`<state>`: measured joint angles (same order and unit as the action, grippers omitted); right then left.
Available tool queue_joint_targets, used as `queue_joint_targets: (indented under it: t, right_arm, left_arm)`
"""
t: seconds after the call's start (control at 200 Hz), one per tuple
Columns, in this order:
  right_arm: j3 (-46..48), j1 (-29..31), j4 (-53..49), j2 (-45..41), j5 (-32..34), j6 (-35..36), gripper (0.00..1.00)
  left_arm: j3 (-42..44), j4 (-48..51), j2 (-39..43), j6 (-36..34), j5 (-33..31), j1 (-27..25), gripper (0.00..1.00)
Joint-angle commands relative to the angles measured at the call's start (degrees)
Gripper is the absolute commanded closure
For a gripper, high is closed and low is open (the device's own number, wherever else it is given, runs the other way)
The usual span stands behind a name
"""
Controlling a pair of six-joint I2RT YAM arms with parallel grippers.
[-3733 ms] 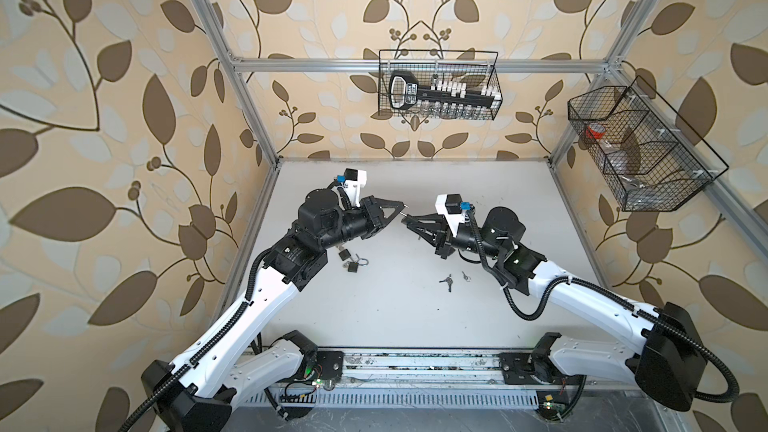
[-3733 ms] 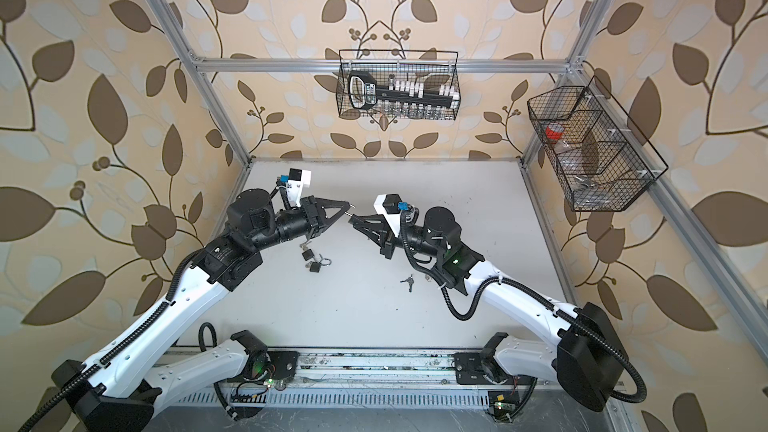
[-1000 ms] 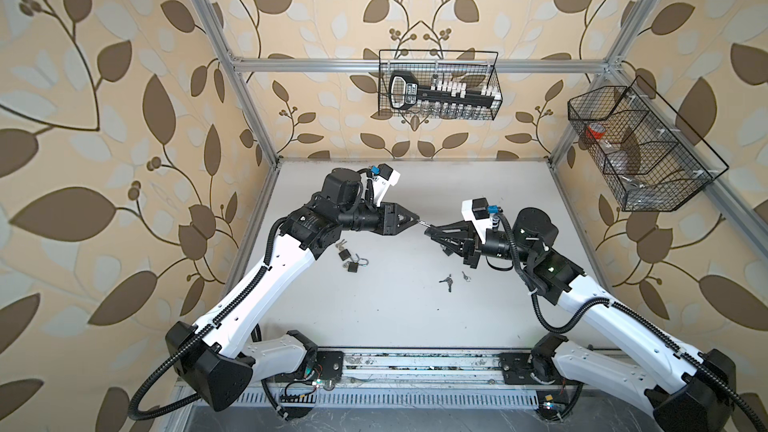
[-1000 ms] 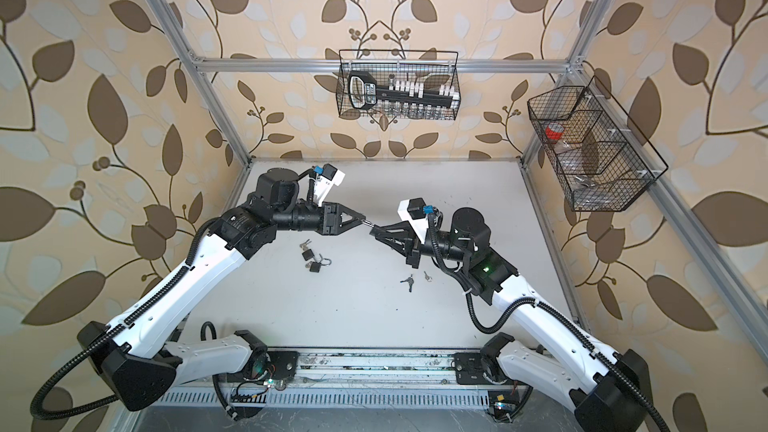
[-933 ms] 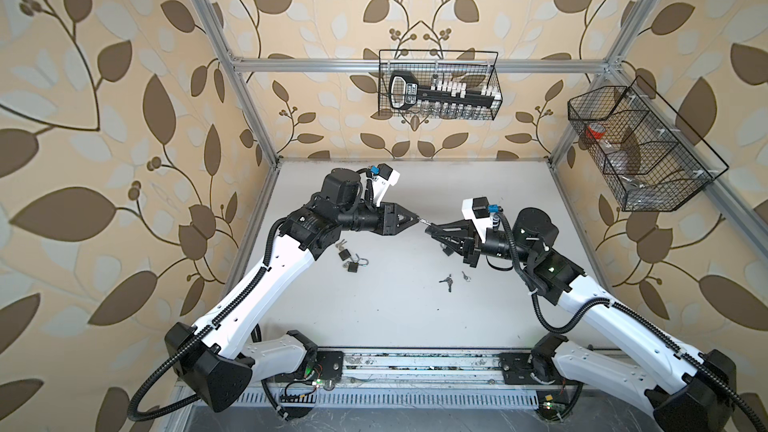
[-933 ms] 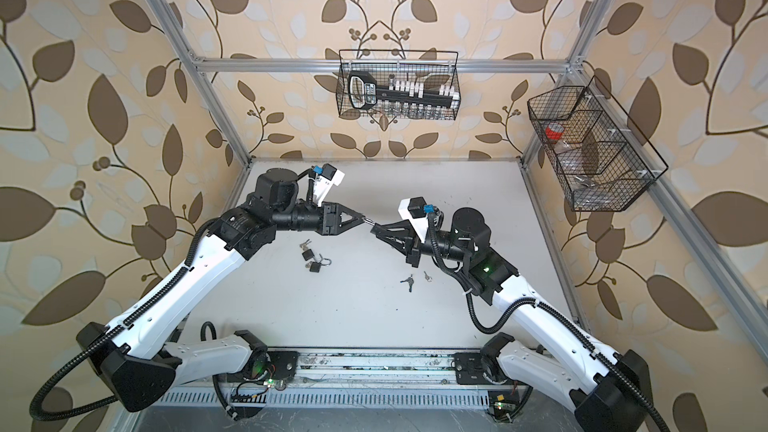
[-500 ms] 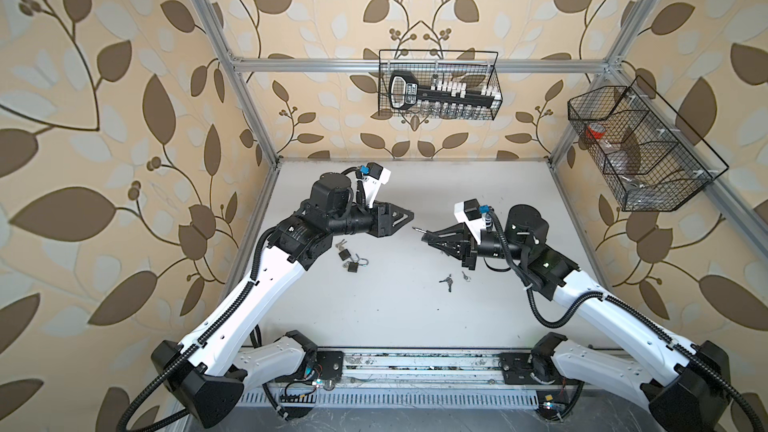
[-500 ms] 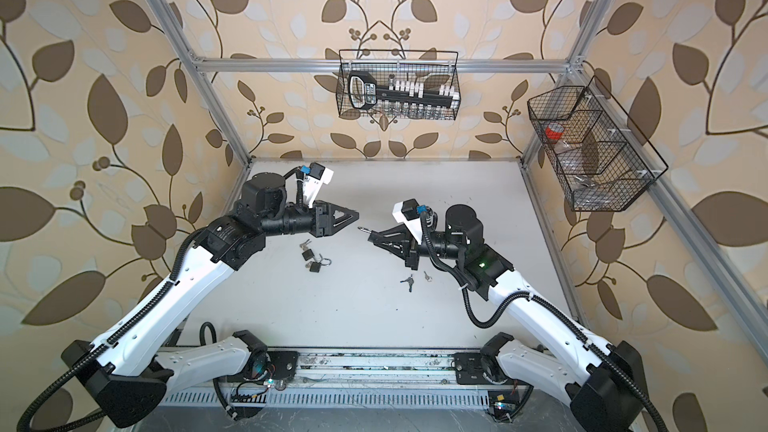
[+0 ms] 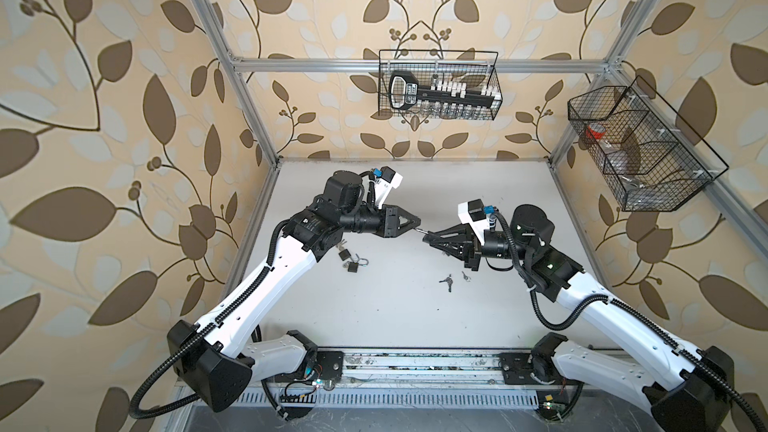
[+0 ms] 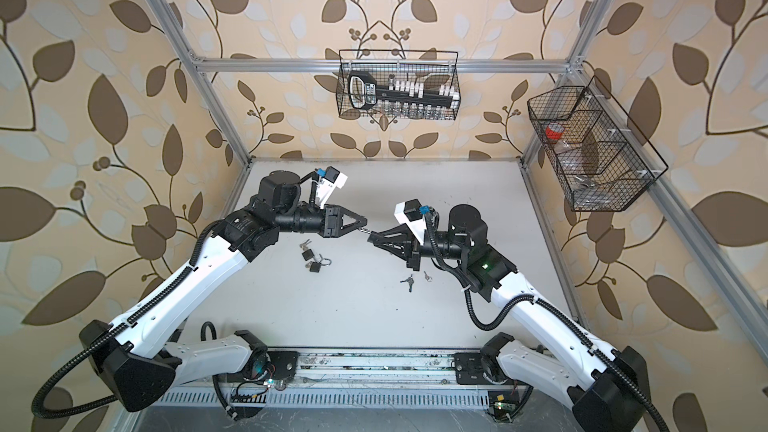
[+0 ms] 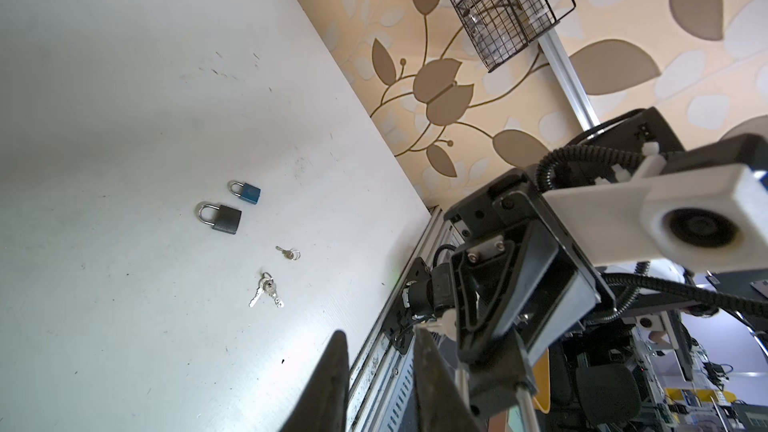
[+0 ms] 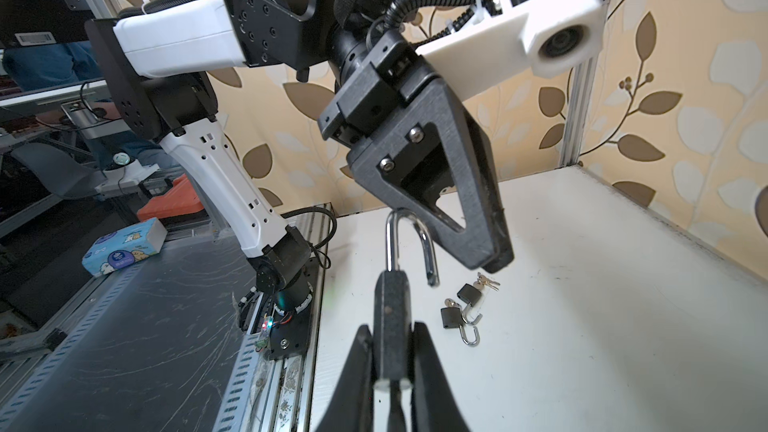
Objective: Lock with the key
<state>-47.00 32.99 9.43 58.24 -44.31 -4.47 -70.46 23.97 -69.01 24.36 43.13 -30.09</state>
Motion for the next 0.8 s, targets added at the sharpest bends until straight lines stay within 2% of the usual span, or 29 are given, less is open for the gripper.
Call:
queue_joint_targets:
  t: [0.0,0.18,0.345,0.47,0.57,0.675,0.795]
  right_arm:
    - [-1.0,0.1,1.5,-0.6,2.1,0.2,1.00]
    - [-1.0,0.1,1.2,-0.8,2.5,0.0,1.00]
    - [-0.8,0.1,0.9,-1.2,1.7,0.4,1.00]
    - [-0.7,0.1,0.3,-0.7,-3.0,1.1,1.00]
    - [-1.6,0.2,-1.4,0.9,-6.9,1.6,1.00]
    - [-2.0,0.2,-1.5,1.5,-6.6,1.7,1.00]
    - [-2.0,0.1,-0.2,0.7,-5.0,1.3,1.00]
  left_arm:
    - [-0.3,-1.7,1.6,-1.8,3.7,-0.5,0.74]
    - [-0.4,-1.9,2.6,-2.5,3.1,-0.5,0.74]
    - [-0.3,-1.4,3.6,-1.4,-1.8,-0.5,0.74]
    - [0.6,-3.2,4.9,0.7,-5.1,-0.5,0.63]
    - [0.6,-5.3,4.5,1.7,-2.4,-0.5,0.62]
    - [0.2,-6.3,3.1,1.5,2.7,-0.9,0.68]
    - [0.7,-4.7,2.9,-0.1,3.6,-1.6,0.73]
